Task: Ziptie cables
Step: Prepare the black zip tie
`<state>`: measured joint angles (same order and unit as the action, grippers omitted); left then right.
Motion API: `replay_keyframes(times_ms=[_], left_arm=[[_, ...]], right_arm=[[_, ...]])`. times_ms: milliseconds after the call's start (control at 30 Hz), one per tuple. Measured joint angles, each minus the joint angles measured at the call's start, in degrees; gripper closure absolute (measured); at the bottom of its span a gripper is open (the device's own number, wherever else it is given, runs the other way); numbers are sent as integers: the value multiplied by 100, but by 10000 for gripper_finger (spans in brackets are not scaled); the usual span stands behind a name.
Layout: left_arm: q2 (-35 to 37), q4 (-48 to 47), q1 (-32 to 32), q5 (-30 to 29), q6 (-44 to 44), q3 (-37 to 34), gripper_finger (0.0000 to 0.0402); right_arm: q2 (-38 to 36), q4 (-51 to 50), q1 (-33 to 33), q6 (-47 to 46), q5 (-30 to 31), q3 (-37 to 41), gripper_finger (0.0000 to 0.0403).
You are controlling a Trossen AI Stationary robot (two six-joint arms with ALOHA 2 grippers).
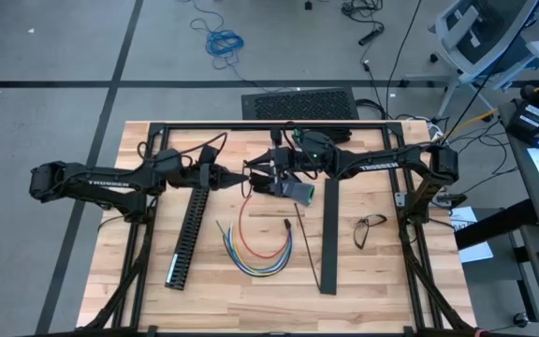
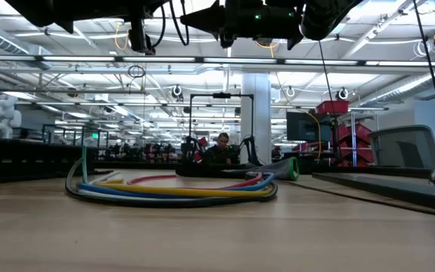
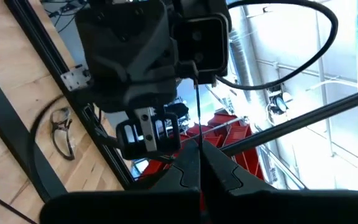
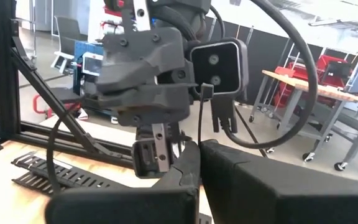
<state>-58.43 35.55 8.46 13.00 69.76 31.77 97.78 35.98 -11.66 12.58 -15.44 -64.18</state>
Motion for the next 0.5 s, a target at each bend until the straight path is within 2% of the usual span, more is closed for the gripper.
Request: replay_keyframes(times_ms=[500], left_arm=[[0,1,21,4,48,0,401]], right_arm=[[0,70,0,-6,-4,0,403]])
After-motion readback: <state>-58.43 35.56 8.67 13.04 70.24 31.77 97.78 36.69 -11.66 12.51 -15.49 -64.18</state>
